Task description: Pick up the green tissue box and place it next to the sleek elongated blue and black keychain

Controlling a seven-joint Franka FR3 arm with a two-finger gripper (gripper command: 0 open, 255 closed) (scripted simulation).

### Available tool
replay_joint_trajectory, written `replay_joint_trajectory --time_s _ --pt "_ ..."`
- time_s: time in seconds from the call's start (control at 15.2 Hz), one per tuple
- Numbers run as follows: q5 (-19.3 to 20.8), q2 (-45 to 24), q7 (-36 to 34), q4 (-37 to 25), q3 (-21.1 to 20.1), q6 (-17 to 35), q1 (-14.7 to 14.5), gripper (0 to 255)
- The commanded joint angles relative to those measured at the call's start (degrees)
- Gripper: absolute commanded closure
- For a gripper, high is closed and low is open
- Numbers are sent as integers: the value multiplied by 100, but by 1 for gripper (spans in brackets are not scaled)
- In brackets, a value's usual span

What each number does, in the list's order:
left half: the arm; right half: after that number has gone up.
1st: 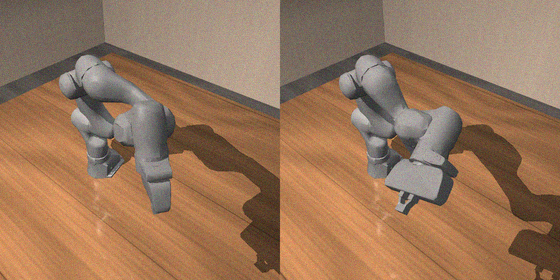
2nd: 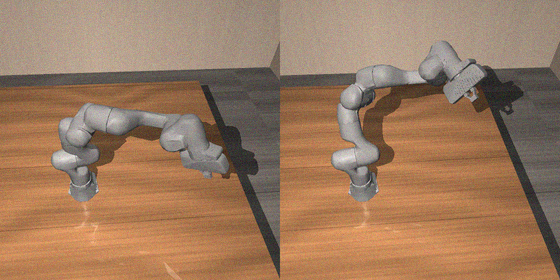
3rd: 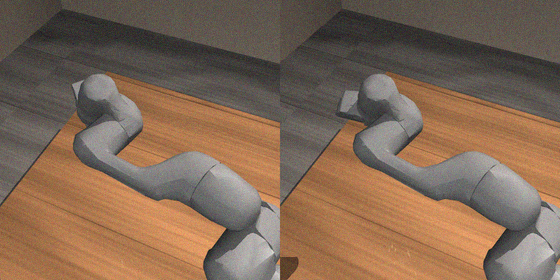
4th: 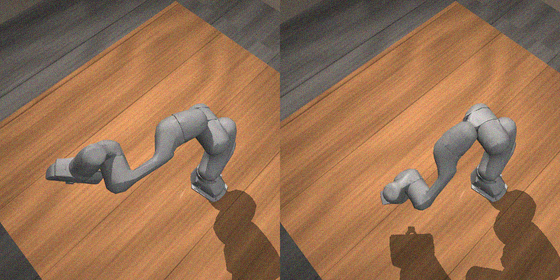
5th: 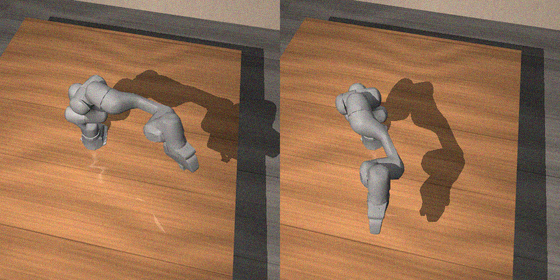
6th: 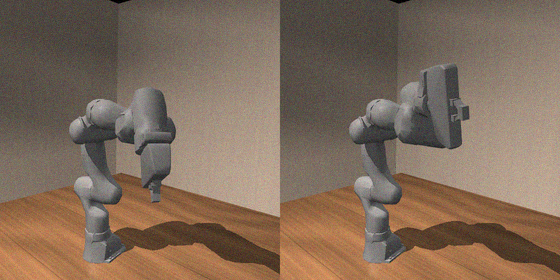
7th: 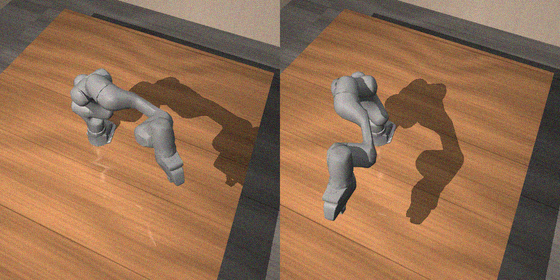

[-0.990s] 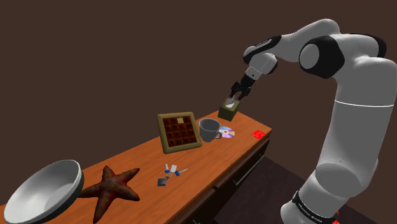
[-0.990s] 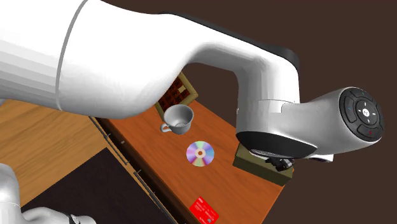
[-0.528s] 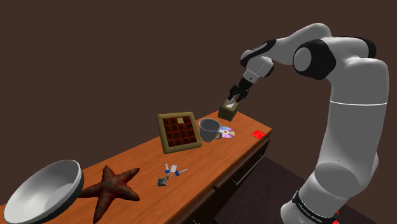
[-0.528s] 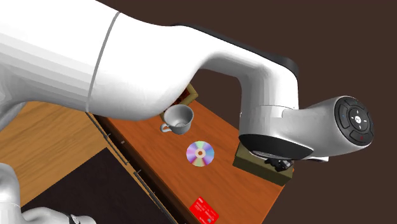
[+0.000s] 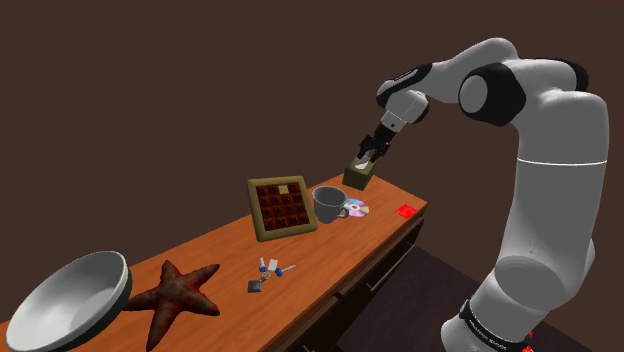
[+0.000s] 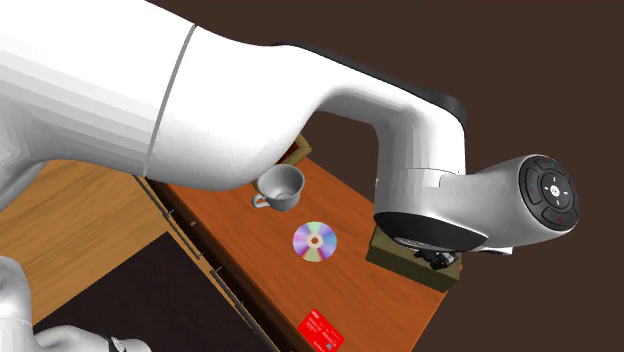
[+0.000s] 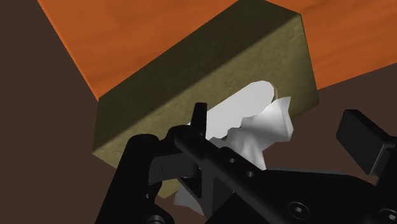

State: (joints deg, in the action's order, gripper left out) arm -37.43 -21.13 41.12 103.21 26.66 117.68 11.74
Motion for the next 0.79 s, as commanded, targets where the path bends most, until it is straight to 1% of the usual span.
replay_joint_trajectory --time_s 0.0,0.59,0.73 --pt "0 0 0 0 0 0 0 255" --pt "0 0 0 1 0 1 0 255" --pt "65 72 -76 -54 24 -99 -12 255"
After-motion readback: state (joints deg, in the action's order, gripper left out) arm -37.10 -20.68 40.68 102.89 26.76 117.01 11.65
